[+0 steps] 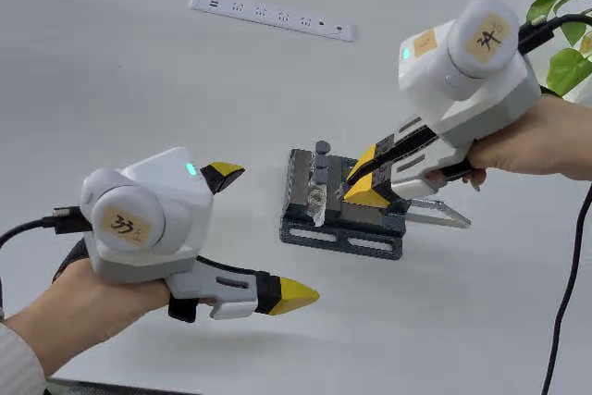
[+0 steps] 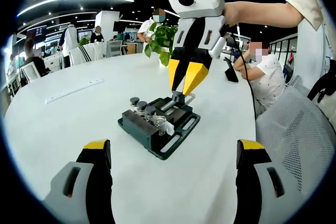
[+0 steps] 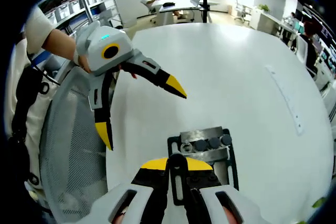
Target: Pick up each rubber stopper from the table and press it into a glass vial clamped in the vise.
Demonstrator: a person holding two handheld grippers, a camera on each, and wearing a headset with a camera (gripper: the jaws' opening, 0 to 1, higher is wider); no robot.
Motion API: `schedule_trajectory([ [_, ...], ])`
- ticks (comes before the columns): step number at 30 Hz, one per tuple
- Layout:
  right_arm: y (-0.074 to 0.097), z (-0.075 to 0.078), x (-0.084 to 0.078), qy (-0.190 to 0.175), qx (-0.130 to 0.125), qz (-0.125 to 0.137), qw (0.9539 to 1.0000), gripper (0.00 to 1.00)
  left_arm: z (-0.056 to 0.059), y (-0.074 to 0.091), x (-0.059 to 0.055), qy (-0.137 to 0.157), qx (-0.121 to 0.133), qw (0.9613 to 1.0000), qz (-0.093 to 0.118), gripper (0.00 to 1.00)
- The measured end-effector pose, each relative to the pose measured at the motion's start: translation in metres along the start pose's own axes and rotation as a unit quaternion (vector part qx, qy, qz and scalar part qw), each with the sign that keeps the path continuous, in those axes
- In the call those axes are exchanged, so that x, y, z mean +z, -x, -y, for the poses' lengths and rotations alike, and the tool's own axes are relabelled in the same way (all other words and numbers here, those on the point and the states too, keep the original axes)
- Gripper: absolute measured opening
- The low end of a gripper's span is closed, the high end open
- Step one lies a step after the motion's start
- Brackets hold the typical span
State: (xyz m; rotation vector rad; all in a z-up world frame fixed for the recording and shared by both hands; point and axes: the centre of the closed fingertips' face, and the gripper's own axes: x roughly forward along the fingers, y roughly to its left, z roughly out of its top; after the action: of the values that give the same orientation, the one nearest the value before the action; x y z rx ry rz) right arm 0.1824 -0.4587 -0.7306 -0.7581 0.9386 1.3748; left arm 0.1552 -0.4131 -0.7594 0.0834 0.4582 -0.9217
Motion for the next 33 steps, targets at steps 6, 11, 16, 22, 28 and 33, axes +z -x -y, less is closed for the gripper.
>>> schedule_trajectory([
  [6, -0.008, 0.008, 0.001, 0.032, -0.005, -0.032, 0.9990, 0.05, -0.002, 0.001, -0.004, -0.007, 0.008, 0.9999, -0.008, 0.99],
  [11, -0.016, 0.012, 0.004, 0.036, 0.001, -0.037, 0.9986, 0.05, -0.004, 0.003, -0.007, 0.000, 0.014, 0.9999, -0.006, 0.99],
  [16, -0.021, 0.011, 0.004, 0.046, 0.003, -0.054, 0.9975, 0.05, -0.006, 0.006, -0.011, 0.007, 0.018, 0.9998, -0.006, 0.99],
  [22, -0.027, 0.014, 0.002, 0.055, 0.005, -0.071, 0.9960, 0.05, -0.007, 0.006, -0.014, 0.015, 0.018, 0.9997, -0.004, 0.99],
  [28, -0.031, 0.015, -0.001, 0.061, 0.008, -0.084, 0.9946, 0.05, -0.010, 0.006, -0.016, 0.020, 0.017, 0.9996, -0.003, 0.99],
  [33, -0.034, 0.014, -0.002, 0.066, 0.009, -0.089, 0.9938, 0.05, -0.009, 0.005, -0.018, 0.024, 0.015, 0.9996, -0.004, 0.97],
])
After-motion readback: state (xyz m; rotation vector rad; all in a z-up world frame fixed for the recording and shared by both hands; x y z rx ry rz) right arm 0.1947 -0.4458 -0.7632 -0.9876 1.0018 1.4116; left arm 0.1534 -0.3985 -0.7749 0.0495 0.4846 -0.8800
